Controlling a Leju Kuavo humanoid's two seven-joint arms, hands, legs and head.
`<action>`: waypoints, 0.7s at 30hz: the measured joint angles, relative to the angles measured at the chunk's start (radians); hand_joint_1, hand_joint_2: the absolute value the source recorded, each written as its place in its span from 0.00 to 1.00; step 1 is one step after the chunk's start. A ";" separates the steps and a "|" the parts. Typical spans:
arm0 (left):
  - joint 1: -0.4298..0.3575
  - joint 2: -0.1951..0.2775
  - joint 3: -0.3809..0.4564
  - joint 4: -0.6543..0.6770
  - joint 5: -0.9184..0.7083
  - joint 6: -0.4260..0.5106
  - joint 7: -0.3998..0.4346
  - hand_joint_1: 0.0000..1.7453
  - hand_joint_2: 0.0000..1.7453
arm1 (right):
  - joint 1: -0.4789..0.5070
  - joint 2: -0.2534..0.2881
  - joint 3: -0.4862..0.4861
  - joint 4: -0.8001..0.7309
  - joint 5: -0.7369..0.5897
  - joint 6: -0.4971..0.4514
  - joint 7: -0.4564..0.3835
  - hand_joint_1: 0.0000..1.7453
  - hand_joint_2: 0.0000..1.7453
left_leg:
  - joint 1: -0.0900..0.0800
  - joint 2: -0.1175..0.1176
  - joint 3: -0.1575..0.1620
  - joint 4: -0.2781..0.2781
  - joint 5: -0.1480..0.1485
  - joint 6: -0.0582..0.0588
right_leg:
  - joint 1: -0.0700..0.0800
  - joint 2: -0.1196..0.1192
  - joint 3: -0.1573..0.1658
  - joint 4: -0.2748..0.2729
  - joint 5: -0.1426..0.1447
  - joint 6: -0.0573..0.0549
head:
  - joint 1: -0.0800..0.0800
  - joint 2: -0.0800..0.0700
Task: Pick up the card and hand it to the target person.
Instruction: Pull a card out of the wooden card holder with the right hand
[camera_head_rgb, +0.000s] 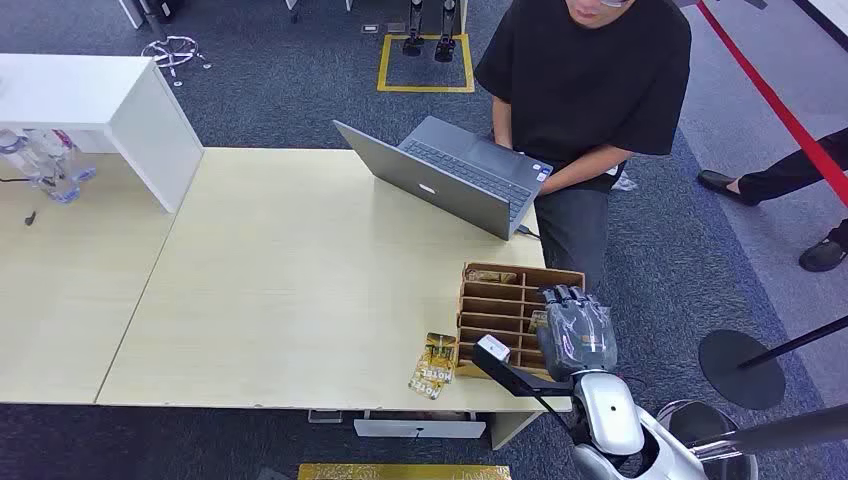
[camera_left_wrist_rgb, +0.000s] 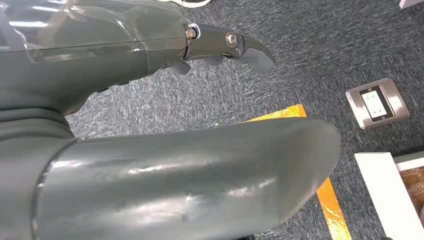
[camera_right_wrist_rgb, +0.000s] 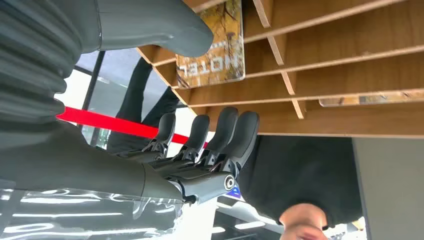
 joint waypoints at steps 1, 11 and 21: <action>0.000 0.000 0.000 0.000 0.000 0.000 0.000 0.00 0.00 | 0.000 0.000 0.000 0.002 0.000 0.000 0.000 0.61 1.00 | 0.000 0.000 0.000 0.000 0.000 0.000 | 0.000 0.000 0.000 0.000 0.000 0.000 | 0.000 0.000; 0.000 0.000 0.000 0.000 0.000 0.000 0.001 0.00 0.00 | 0.001 0.001 -0.001 0.025 0.004 0.004 0.000 0.66 1.00 | 0.000 0.000 0.000 0.000 0.000 0.000 | 0.000 0.000 0.000 0.000 0.000 0.000 | 0.000 0.000; 0.000 0.000 -0.001 0.000 0.000 0.000 0.001 0.00 0.00 | 0.001 0.006 -0.001 0.035 0.019 0.008 0.000 0.79 1.00 | 0.000 0.000 0.000 0.000 0.000 0.000 | 0.000 0.000 0.000 0.000 0.000 0.000 | 0.000 0.000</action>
